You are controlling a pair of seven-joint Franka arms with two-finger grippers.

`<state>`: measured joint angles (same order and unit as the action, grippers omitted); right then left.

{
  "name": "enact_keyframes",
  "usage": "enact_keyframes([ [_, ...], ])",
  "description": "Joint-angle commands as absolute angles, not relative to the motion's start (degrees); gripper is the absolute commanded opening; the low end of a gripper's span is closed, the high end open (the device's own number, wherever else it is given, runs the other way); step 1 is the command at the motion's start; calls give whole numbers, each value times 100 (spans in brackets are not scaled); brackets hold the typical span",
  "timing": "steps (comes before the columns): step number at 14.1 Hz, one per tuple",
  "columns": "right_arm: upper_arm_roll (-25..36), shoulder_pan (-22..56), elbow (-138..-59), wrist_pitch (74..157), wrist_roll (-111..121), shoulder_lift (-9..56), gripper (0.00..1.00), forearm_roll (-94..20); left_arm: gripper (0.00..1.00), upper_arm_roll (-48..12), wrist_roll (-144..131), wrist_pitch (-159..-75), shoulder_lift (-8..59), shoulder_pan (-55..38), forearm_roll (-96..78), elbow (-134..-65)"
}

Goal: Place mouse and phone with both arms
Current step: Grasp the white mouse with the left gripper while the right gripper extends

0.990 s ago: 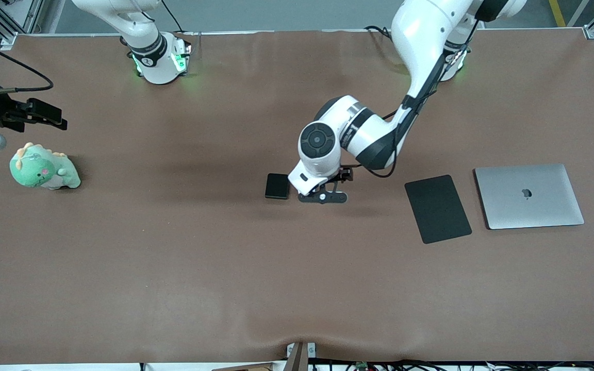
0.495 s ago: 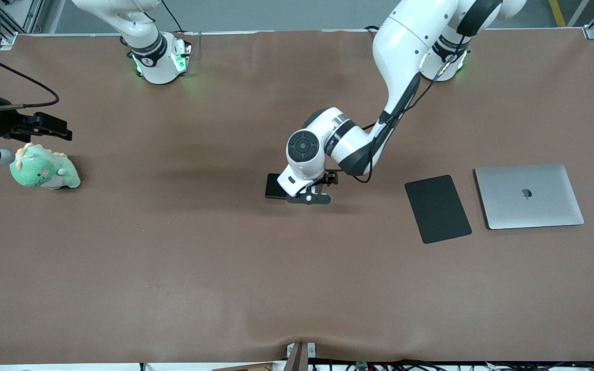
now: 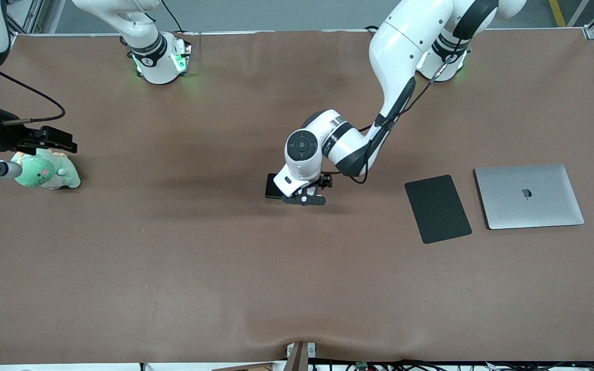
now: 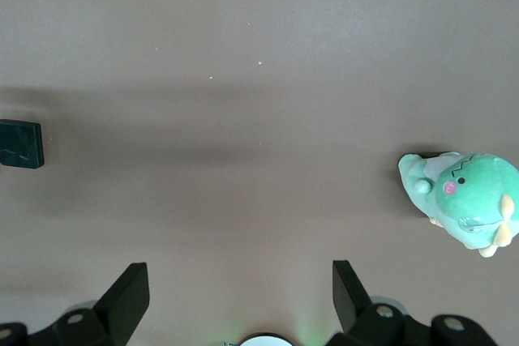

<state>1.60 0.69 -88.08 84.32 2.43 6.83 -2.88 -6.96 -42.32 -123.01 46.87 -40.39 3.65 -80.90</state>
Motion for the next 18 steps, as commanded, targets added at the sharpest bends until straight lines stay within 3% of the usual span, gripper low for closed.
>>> enact_keyframes([
  [1,114,9,-8649,8402,351,835,100,-360,100,-659,-4201,-12331,4825,-4096,360,-7989],
  [14,-53,114,-8684,8192,316,1125,100,-430,100,-659,-4271,-12331,4992,-4175,396,-7998],
  [16,-44,106,-8710,8104,177,1116,100,-842,93,-659,-4280,-12331,5010,-4175,396,-7998],
  [18,-53,123,-8701,8051,-331,1116,100,-940,71,-659,-4289,-12331,5010,-4175,352,-7989],
])
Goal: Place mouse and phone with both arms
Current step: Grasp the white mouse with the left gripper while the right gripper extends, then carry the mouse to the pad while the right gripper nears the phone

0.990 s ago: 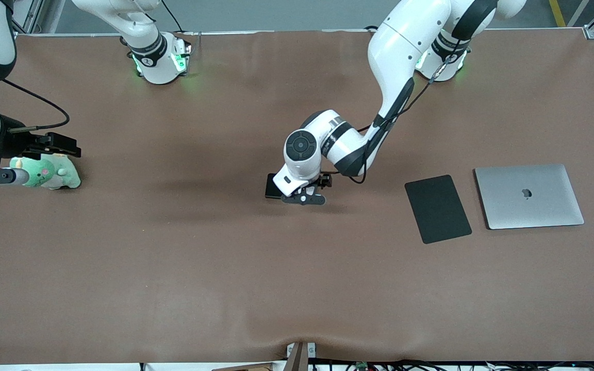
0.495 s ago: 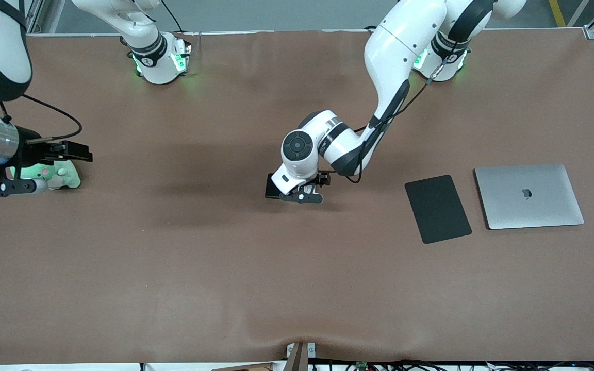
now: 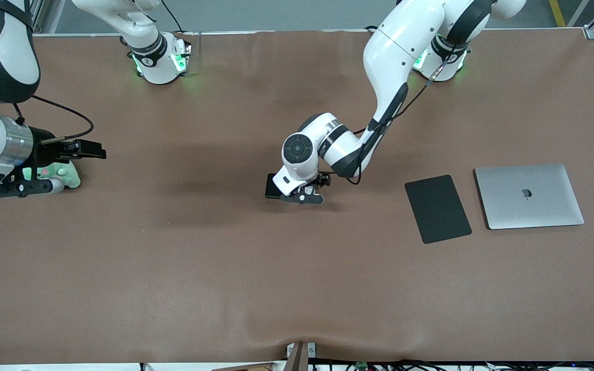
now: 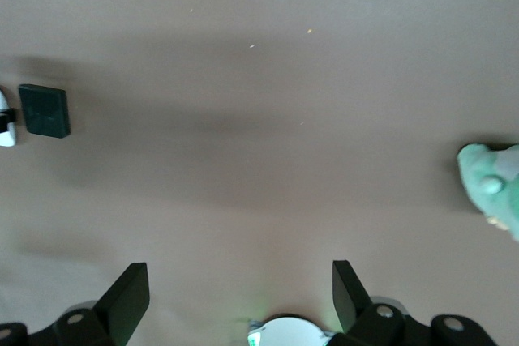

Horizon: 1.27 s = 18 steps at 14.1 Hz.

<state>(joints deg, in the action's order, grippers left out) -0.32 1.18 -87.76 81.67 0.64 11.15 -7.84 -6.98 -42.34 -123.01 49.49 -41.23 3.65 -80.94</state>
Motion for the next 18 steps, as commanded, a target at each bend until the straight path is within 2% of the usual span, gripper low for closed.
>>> enact_keyframes([
  [1,-148,123,-8701,8051,-491,1116,100,-967,55,-659,-4289,-12331,5001,-4175,352,-7989],
  [3,-220,114,-8710,8007,-746,1116,100,-1098,10,-659,-4254,-12331,5001,-4175,360,-7980],
  [4,-237,123,-8710,7981,-886,1116,100,-1203,0,-659,-4245,-12331,4975,-4175,360,-7980],
  [12,-623,211,-8763,7998,-1845,1116,100,-1450,0,-572,-4070,-12112,4264,-3973,413,-7972],
  [18,-1010,272,-8771,8331,-2601,1221,100,-1485,0,-615,-3034,-11383,3499,-2859,334,-7989],
])
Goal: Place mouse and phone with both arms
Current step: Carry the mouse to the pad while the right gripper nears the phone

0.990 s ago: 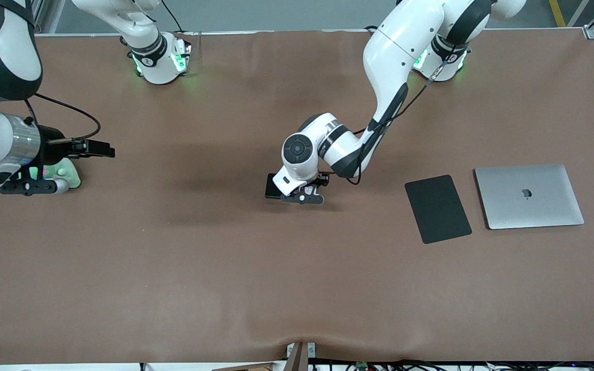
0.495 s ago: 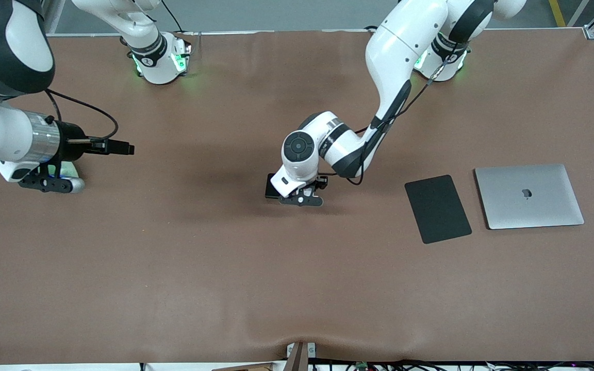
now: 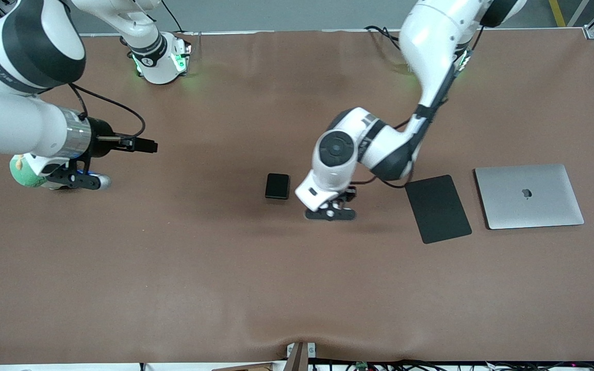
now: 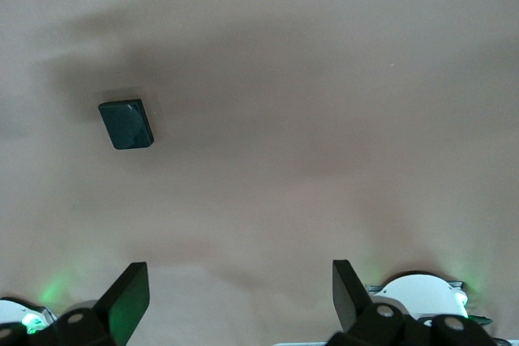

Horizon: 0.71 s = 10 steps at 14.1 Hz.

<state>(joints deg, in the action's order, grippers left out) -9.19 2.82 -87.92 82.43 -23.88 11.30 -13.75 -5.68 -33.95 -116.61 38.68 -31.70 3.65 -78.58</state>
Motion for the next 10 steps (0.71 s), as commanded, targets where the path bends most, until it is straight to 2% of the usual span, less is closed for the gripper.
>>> enact_keyframes([
  [1,-1089,281,-8771,8419,-2689,1265,100,-1485,0,-615,-2989,-11164,3359,-2682,334,-7989],
  [4,-1423,299,-8807,8805,-3084,1432,100,-1450,0,-615,-2875,-10890,3147,-2041,343,-7998],
  [8,-1564,395,-8815,9149,-3252,1669,100,-1433,0,-607,-2821,-10337,3024,-1565,334,-8085],
  [10,-1573,535,-8903,9350,-3287,1757,100,-1424,0,-633,-2778,-10449,3014,-1110,334,-8287],
])
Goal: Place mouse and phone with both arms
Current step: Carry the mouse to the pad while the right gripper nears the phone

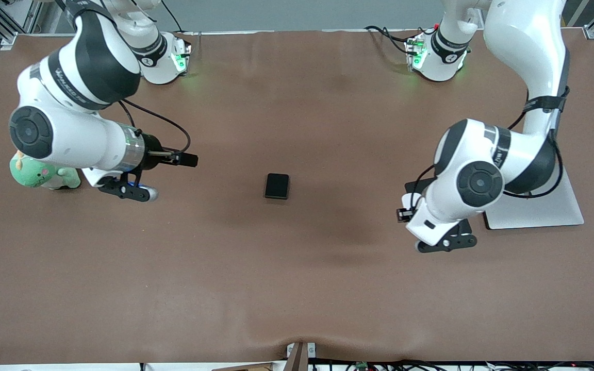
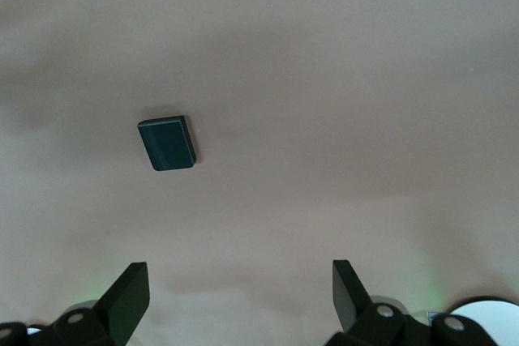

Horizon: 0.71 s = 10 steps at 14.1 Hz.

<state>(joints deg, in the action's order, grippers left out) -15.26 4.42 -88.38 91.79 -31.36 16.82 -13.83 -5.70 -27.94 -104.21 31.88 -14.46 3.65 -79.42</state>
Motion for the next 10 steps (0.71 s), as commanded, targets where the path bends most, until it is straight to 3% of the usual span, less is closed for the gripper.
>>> enact_keyframes([
  [1,-1573,597,-8956,9482,-3374,1775,100,-1424,0,-650,-2760,-10633,3023,-1012,343,-8462],
  [5,-1573,1071,-9097,9835,-3884,1872,100,-1380,0,-659,-2961,-11564,2883,-747,325,-9472],
  [8,-1564,1353,-9097,9870,-3946,1951,100,-1205,0,-668,-3032,-13063,2603,-466,325,-10779],
  [10,-1556,1485,-9105,9949,-3955,2056,100,-1169,0,-668,-3207,-13403,2540,-448,325,-11126],
])
